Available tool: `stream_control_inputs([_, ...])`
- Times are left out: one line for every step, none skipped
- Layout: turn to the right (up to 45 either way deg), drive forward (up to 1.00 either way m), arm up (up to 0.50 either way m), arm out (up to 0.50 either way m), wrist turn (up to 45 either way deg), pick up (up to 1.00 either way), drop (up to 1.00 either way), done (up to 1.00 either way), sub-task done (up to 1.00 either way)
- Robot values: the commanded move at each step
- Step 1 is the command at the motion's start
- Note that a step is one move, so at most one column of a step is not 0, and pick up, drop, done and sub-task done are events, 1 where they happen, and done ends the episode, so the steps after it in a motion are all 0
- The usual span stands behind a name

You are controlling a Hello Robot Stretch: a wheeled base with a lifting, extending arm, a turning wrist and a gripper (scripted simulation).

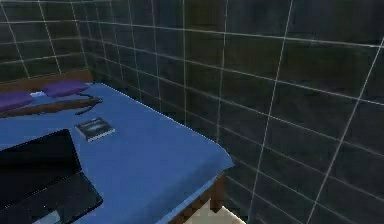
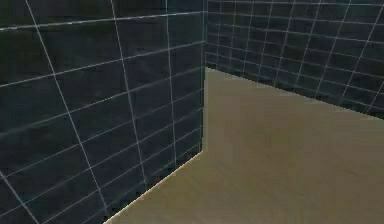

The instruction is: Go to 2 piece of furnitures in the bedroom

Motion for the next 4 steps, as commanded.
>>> stream_control_inputs([45.0,0.00,0.00,0.00,0.0,0.00,0.00,0.00,0.00])
stream_control_inputs([45.0,0.00,0.00,0.00,0.0,0.00,0.00,0.00,0.00])
stream_control_inputs([30.0,0.00,0.00,0.00,0.0,0.00,0.00,0.00,0.00])
stream_control_inputs([0.0,1.00,0.00,0.00,0.0,0.00,0.00,0.00,0.00])
